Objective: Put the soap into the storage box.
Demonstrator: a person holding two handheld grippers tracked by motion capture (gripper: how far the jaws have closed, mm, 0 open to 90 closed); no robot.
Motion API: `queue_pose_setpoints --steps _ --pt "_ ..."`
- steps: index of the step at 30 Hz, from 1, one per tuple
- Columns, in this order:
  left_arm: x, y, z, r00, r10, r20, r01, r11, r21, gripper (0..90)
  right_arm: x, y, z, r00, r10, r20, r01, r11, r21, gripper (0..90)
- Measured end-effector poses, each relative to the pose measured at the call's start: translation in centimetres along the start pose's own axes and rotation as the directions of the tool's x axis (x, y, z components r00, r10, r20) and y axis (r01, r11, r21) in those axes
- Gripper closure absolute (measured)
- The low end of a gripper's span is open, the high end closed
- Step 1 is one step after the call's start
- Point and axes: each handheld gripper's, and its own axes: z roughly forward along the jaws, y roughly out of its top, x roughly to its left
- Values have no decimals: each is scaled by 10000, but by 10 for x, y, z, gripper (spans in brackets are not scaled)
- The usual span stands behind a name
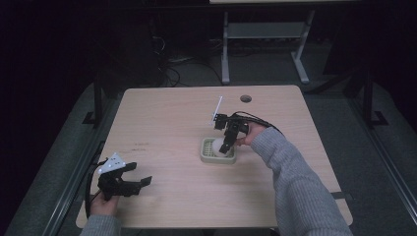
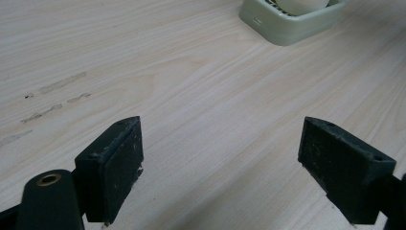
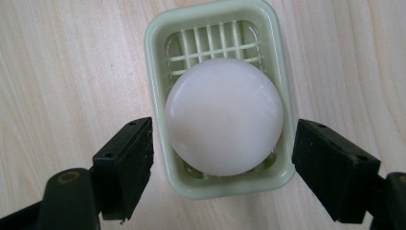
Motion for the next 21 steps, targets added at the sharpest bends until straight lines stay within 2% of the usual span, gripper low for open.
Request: queue_pose_setpoints --steps 21 --pt "0 0 0 10000 -7 30 7 10000 11 153 4 -11 -10 9999 112 105 -111 9998 -137 216"
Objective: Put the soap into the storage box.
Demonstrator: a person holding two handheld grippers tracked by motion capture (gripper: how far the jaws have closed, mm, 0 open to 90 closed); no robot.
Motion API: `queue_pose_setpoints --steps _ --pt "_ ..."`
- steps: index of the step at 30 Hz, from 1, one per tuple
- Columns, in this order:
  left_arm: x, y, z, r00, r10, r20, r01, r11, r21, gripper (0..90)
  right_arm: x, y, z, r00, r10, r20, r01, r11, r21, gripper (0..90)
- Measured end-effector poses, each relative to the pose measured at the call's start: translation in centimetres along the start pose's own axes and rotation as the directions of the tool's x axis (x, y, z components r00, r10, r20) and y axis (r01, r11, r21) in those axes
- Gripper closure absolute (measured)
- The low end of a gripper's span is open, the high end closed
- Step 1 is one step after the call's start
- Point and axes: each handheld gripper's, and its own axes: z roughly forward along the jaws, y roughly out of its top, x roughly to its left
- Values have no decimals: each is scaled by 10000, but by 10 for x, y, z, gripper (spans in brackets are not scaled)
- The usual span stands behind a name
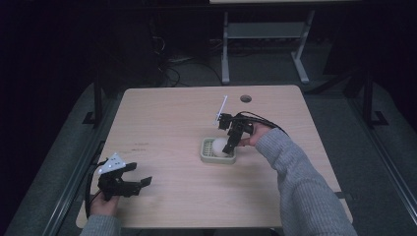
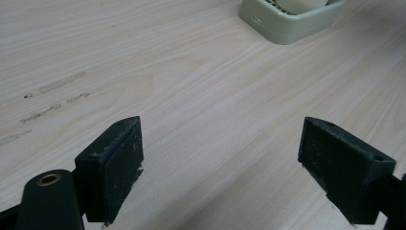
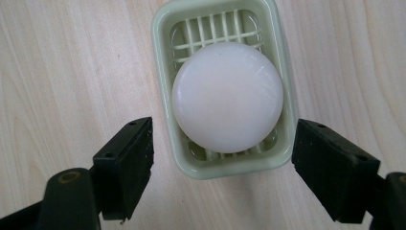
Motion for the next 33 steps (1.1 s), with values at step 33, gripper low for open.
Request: queue_pose_setpoints --steps 33 --pt "1 -1 0 10000 -24 -48 24 10000 -8 153 8 -29 -12 9994 329 47 -327 9989 -325 217"
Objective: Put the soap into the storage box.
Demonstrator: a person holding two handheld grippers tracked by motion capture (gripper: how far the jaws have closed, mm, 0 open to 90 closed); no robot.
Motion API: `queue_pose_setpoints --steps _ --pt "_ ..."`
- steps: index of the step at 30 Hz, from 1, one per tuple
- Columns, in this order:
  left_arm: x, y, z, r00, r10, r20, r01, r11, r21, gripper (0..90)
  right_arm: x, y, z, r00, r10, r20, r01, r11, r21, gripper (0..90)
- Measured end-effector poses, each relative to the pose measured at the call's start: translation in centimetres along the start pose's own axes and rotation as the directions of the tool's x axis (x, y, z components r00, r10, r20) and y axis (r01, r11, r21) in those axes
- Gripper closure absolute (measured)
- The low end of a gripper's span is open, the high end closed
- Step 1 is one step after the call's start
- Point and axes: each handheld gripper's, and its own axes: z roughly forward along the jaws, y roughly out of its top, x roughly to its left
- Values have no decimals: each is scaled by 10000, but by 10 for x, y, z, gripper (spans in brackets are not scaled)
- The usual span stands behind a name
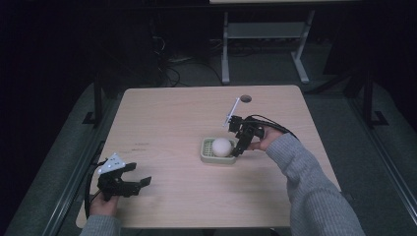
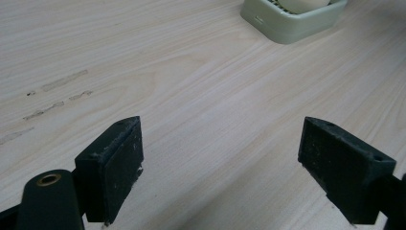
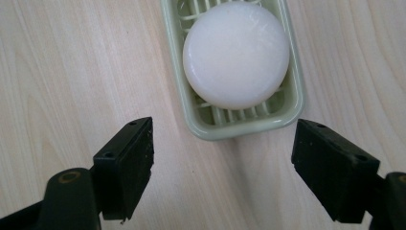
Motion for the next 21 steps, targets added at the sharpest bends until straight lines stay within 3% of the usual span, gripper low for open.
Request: queue_pose_setpoints --steps 21 --pt "-1 0 1 10000 21 28 -21 10000 34 153 6 -20 -5 9998 211 1 -211 9996 -170 217"
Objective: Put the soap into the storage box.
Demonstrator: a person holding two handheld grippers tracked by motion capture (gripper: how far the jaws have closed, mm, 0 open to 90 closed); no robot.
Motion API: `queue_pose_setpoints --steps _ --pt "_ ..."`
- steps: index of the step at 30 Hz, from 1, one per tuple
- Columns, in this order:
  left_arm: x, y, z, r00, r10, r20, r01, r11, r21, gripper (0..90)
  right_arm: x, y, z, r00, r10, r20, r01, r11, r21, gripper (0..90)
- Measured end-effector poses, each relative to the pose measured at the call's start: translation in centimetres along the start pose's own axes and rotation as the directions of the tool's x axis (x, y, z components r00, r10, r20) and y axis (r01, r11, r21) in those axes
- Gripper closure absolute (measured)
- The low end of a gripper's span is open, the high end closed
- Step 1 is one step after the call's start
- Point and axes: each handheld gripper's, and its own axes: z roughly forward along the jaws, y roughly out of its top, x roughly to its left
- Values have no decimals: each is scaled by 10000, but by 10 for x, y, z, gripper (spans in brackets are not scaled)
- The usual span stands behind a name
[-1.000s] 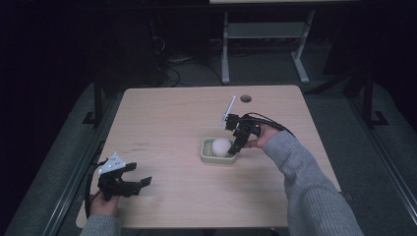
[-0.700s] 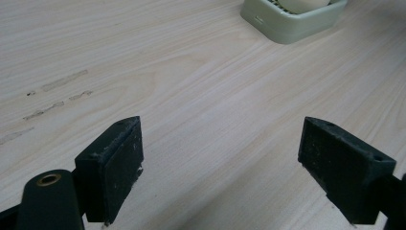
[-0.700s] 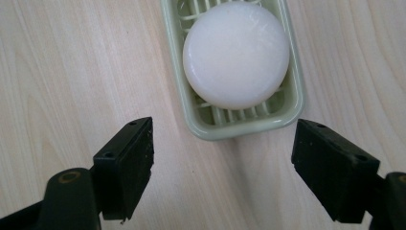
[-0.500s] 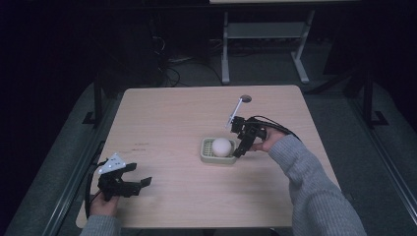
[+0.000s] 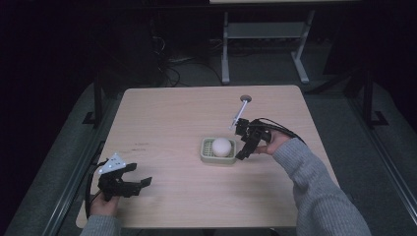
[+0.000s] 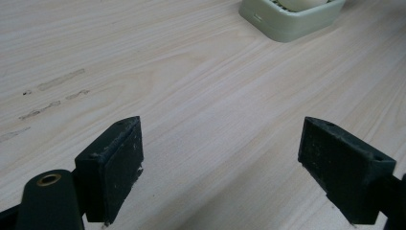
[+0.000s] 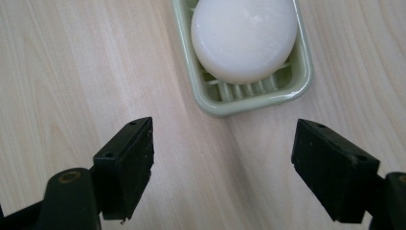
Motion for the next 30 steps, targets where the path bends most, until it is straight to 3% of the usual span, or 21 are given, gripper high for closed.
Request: queue_pose_setpoints --steps 8,30 --pt "0 0 0 10000 29 -1 -29 10000 15 153 5 -3 0 9999 -107 32 107 9999 60 218" --pt "-1 0 1 10000 36 -8 -36 10000 61 153 10 -28 -1 9997 223 34 -222 9997 -45 219"
